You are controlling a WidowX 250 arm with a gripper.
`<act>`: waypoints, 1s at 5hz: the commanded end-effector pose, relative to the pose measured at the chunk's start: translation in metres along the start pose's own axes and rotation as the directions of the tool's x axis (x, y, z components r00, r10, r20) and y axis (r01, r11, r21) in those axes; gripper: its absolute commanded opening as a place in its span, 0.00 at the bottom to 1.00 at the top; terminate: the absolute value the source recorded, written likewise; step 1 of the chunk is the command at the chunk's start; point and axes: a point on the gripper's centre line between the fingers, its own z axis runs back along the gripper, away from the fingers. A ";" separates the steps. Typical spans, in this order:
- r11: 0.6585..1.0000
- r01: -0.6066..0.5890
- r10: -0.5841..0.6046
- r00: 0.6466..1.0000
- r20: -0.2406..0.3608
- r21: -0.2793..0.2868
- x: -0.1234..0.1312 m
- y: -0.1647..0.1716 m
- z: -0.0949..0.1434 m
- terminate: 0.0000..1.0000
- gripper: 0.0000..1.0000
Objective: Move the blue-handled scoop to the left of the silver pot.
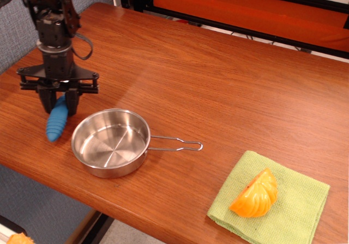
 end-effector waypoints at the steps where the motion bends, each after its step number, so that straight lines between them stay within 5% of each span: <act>1: 0.998 0.050 -0.049 0.997 0.054 -0.023 0.011 -0.002 0.001 0.00 0.00; 2: 0.998 0.067 -0.067 0.997 0.028 -0.004 0.011 -0.002 0.008 0.00 1.00; 4: 0.990 0.139 -0.136 0.987 -0.084 0.032 0.019 -0.004 0.033 0.00 1.00; 5: 0.987 0.143 -0.138 0.988 -0.069 0.073 0.023 -0.013 0.055 0.00 1.00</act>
